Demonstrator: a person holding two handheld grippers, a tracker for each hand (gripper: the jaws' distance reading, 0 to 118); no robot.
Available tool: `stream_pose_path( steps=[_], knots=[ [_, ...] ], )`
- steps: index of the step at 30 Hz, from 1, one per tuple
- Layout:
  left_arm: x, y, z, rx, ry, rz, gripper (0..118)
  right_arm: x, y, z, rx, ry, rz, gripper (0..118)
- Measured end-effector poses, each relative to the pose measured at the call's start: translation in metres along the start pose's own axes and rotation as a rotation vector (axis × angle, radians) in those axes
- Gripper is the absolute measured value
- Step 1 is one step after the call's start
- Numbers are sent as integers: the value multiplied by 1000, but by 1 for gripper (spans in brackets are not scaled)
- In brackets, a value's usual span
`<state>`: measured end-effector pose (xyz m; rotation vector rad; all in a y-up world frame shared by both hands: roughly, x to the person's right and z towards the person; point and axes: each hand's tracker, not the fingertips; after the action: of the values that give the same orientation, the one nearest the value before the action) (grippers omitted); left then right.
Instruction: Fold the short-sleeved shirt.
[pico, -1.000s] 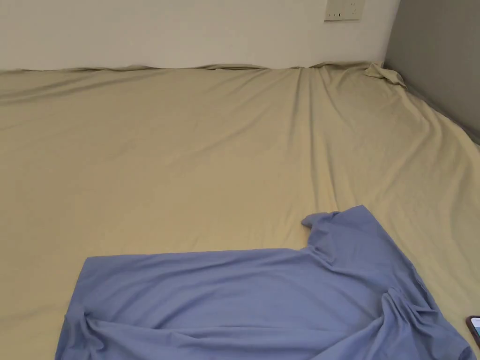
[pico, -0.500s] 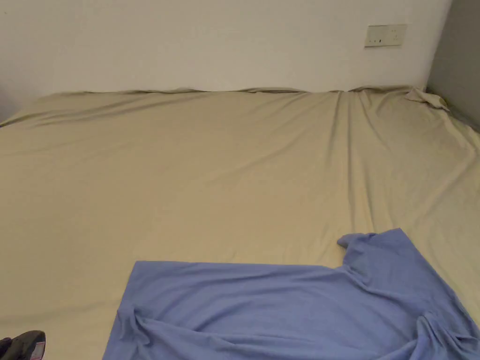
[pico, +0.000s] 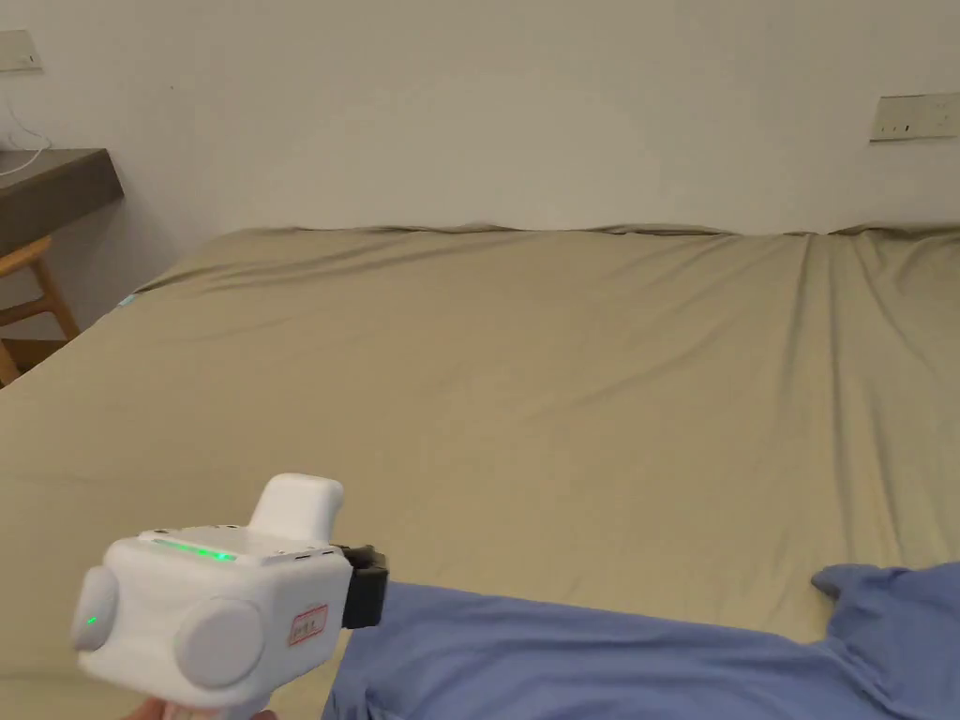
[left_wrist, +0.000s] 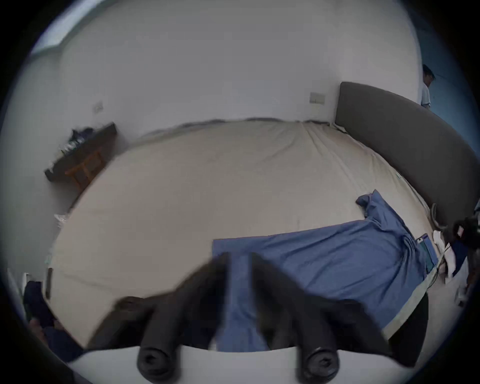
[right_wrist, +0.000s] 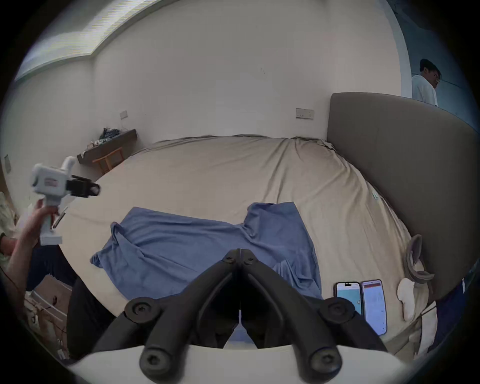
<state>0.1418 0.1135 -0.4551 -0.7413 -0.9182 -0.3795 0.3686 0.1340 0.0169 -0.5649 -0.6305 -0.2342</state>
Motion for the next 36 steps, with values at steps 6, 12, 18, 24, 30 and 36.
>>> stream_pose_path(
  steps=[6,12,18,24,30,36],
  knots=[
    [-32,14,-139,-237,9,75,94,9,10,-52,-64,-4,-18,2],
    [-41,-15,-181,-322,19,94,78,10,18,-95,-105,18,-18,2],
    [-25,-11,-166,-289,24,67,4,14,31,-121,-104,33,-1,2],
    [-13,-4,-133,-180,-135,200,4,62,60,-159,-191,-27,-53,118],
    [-23,-6,-131,-196,-130,258,4,96,76,-227,-379,-70,-124,118],
    [-22,2,-130,-203,-125,249,4,145,46,-337,-590,-111,-245,100]
  ],
)
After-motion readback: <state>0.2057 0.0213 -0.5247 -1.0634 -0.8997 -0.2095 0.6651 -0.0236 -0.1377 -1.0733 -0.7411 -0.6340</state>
